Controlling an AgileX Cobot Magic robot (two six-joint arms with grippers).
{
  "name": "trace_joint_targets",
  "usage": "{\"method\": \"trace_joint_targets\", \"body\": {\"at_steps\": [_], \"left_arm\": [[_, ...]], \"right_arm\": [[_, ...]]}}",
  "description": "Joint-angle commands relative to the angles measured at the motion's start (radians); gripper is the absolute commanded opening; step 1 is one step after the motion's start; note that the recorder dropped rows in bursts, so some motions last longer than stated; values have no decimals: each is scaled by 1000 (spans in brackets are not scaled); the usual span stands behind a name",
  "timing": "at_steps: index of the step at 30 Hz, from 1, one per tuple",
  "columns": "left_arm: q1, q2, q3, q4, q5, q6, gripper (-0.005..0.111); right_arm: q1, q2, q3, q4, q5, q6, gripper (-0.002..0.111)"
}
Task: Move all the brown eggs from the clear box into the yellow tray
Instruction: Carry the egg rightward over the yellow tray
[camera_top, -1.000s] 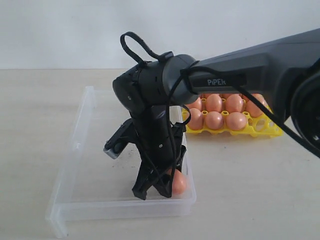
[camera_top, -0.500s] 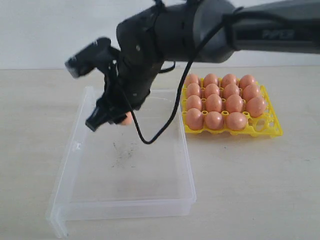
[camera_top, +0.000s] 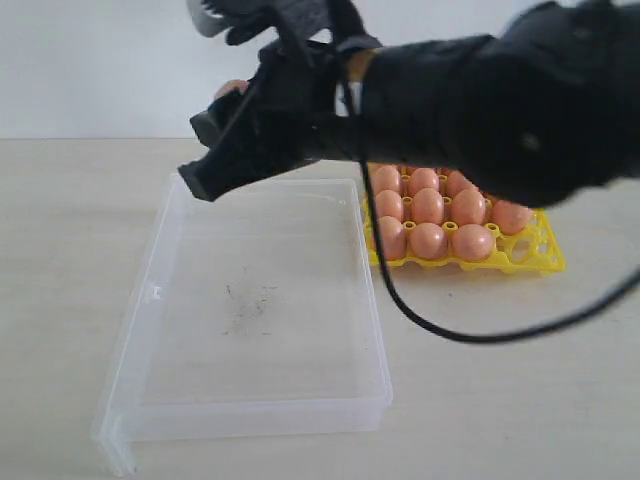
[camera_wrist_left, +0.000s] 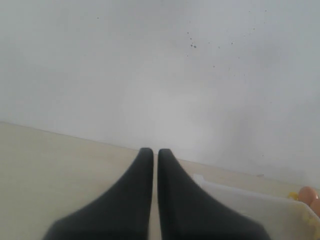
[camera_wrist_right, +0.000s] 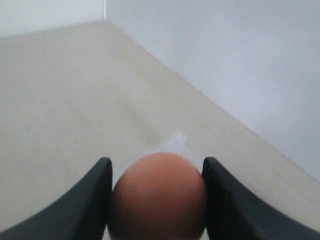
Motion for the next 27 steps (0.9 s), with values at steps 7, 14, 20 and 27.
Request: {"method": "trace_joint_targets", "body": {"at_steps": [7,14,20,27], "left_arm": [[-4,-3,-3,-3,0,6,4],[-4,-3,-3,-3,0,6,4],[-4,-3,-3,-3,0,6,4],[-4,-3,-3,-3,0,6,4]], "right_arm": [[-157,-313,496,414,-505,-336,0],[-410,-310,688,390,-747,-258,0],[-724,-150,701,-14,-892,131,0],[-986,131,610,-619,-1043,401,0]]}}
